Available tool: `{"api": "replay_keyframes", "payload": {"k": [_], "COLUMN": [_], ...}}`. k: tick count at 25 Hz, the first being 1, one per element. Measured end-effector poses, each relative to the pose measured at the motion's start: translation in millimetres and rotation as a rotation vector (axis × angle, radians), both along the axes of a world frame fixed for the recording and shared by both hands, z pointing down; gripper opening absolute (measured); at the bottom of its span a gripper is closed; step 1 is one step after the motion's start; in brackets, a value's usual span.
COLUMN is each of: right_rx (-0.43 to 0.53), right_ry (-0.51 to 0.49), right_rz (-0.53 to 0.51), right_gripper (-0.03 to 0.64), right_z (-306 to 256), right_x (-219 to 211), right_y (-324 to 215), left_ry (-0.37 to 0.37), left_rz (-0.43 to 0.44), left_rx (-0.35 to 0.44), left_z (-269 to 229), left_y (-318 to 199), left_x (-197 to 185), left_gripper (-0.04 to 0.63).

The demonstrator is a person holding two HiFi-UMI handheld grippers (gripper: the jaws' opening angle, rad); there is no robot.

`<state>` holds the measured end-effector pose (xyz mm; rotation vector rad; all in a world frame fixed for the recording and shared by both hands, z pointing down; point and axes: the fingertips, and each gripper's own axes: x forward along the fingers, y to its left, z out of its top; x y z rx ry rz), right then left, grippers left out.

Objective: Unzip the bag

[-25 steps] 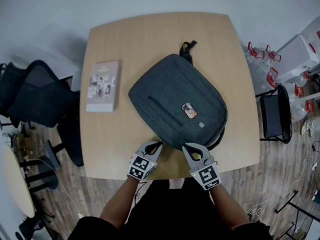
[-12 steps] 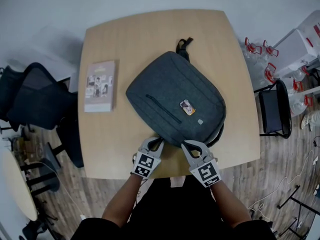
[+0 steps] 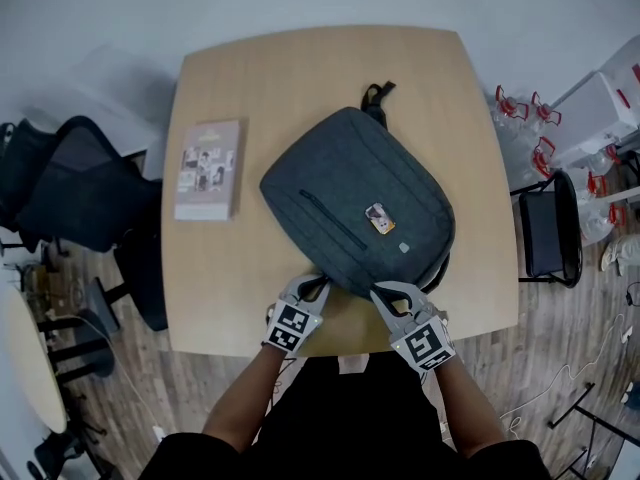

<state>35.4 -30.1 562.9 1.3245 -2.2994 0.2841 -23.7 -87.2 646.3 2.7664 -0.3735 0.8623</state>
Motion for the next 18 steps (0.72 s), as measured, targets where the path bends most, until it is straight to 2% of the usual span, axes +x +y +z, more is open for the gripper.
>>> {"api": "replay_keyframes", "payload": {"k": [3, 4, 5, 6, 10, 12, 15, 18], "right_rx": [-0.068, -0.089, -0.104, -0.112, -0.128, -0.14, -0.172, -0.186], "right_ry": [0.064, 0.081, 0.103, 0.132, 0.267, 0.315, 0.328, 0.297], "right_rz": [-0.105, -0.131, -0.151, -0.166, -0.213, -0.229, -0.222, -0.177], "right_gripper": [0.012, 0.103, 0.152, 0.158, 0.153, 0.1, 0.066, 0.04], "right_z": [7, 11, 14, 18, 34, 42, 47, 43], "right_x": [-4, -7, -9, -11, -13, -13, -15, -13], "right_y": [9, 11, 13, 14, 20, 21, 20, 18], "left_ry": [0.004, 0.013, 0.021, 0.026, 0.017, 0.011, -0.004, -0.023], "left_rz": [0.003, 0.003, 0.005, 0.007, 0.02, 0.024, 0.037, 0.054], "left_rx": [-0.016, -0.022, -0.027, -0.032, -0.04, -0.034, -0.027, -0.005], "left_z": [0, -1, -2, -2, -1, -1, -3, -5], "left_y": [0, 0, 0, 0, 1, 0, 1, 4], "left_x": [-1, -1, -1, -2, 0, 0, 0, -1], "left_gripper": [0.026, 0.026, 0.026, 0.026, 0.026, 0.026, 0.026, 0.026]}}
